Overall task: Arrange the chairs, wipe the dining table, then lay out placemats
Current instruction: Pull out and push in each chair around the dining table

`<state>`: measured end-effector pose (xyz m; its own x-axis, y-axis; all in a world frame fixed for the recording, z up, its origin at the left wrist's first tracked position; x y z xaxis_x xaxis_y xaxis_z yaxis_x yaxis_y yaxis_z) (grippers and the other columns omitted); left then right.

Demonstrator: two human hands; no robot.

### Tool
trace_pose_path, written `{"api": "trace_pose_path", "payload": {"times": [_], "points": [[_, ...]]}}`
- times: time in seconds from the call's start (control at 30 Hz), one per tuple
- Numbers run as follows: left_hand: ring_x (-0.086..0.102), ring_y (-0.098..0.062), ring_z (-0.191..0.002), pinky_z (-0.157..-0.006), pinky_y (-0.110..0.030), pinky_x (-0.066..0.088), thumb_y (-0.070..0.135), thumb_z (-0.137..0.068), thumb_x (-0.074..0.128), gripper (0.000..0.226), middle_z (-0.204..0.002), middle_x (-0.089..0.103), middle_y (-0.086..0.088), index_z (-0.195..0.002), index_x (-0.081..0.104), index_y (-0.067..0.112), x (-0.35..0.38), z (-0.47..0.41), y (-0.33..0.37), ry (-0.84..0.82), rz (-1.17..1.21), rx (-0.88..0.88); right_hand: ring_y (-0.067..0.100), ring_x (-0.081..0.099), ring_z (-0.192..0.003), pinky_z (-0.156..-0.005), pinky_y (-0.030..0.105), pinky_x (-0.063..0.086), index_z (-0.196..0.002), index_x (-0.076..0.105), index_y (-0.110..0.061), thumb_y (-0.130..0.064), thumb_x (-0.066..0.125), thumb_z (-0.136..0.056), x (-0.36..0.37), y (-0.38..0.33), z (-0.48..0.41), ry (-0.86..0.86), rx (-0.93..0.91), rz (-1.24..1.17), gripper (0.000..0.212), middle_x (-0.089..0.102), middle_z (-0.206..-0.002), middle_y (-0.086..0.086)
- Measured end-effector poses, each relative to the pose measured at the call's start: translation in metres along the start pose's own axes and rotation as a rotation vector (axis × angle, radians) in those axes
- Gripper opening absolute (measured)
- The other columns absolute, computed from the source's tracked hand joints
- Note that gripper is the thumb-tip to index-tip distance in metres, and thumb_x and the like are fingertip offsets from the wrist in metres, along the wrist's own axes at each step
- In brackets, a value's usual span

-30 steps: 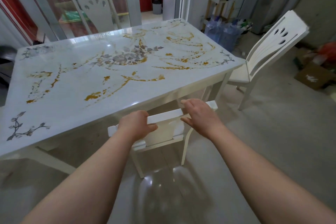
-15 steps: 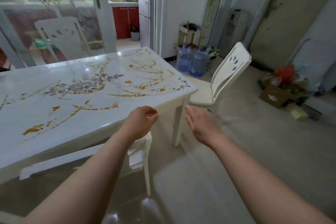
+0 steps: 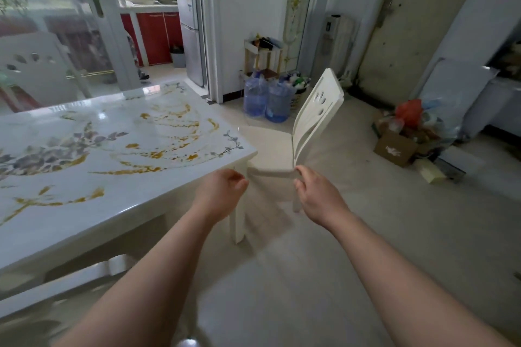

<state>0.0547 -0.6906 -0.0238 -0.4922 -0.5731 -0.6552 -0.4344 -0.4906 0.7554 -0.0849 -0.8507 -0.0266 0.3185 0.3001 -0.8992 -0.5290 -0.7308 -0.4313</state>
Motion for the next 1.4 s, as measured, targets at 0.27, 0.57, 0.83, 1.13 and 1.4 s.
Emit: {"api": "trace_pose_path", "payload": {"times": [0.27, 0.57, 0.83, 1.13, 1.4], "points": [[0.065, -0.014, -0.093, -0.079, -0.026, 0.048, 0.028, -0.090, 0.058, 0.020, -0.096, 0.071, 0.003, -0.100, 0.071, 0.016, 0.045, -0.107, 0.032, -0.017, 0.147, -0.063, 0.029, 0.046, -0.126, -0.098, 0.033, 0.036, -0.140, 0.041, -0.010, -0.027, 0.039, -0.101, -0.013, 0.062, -0.091, -0.031, 0.079, 0.011, 0.043, 0.049, -0.140, 0.013], [0.069, -0.018, -0.081, -0.072, -0.032, 0.053, 0.026, -0.090, 0.059, 0.016, -0.085, 0.073, -0.001, -0.092, 0.071, 0.016, 0.090, -0.257, 0.097, -0.138, 0.313, -0.049, 0.025, 0.056, -0.118, -0.097, 0.036, 0.044, -0.126, 0.058, -0.013, -0.022, 0.051, -0.095, -0.057, 0.121, -0.217, -0.001, 0.169, -0.079, 0.033, 0.062, -0.127, 0.008], [0.068, -0.025, -0.079, -0.075, -0.037, 0.054, 0.025, -0.088, 0.061, 0.016, -0.082, 0.072, -0.007, -0.073, 0.066, 0.022, 0.169, -0.351, 0.160, -0.203, 0.303, -0.052, 0.019, 0.057, -0.115, -0.095, 0.032, 0.046, -0.125, 0.059, -0.017, -0.017, 0.052, -0.094, -0.096, 0.210, -0.292, 0.066, 0.234, -0.072, 0.031, 0.062, -0.125, 0.003], [0.060, -0.025, -0.080, -0.083, -0.038, 0.052, 0.030, -0.089, 0.059, 0.013, -0.079, 0.061, -0.004, -0.080, 0.060, 0.020, 0.272, -0.451, 0.223, -0.133, 0.212, -0.132, 0.015, 0.057, -0.115, -0.096, 0.027, 0.044, -0.125, 0.060, -0.018, -0.012, 0.052, -0.094, -0.132, 0.332, -0.393, 0.035, 0.179, -0.071, 0.033, 0.062, -0.127, 0.001], [0.063, -0.027, -0.095, -0.088, -0.040, 0.053, 0.038, -0.086, 0.059, 0.040, -0.112, 0.067, -0.006, -0.115, 0.065, 0.012, 0.351, -0.536, 0.270, 0.016, 0.131, -0.275, 0.019, 0.054, -0.118, -0.099, 0.032, 0.043, -0.126, 0.059, -0.023, -0.013, 0.051, -0.093, -0.154, 0.411, -0.500, -0.110, -0.023, 0.039, 0.036, 0.059, -0.130, 0.002]]}}
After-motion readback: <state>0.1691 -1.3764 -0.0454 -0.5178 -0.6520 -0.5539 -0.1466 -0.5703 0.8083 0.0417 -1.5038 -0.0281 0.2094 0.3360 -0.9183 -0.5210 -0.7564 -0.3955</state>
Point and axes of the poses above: each hand's wrist, its own z-axis away from the middle knuckle, its own x-axis out of the palm, y = z × x, the point moved 1 cm from there along -z, towards the middle knuckle
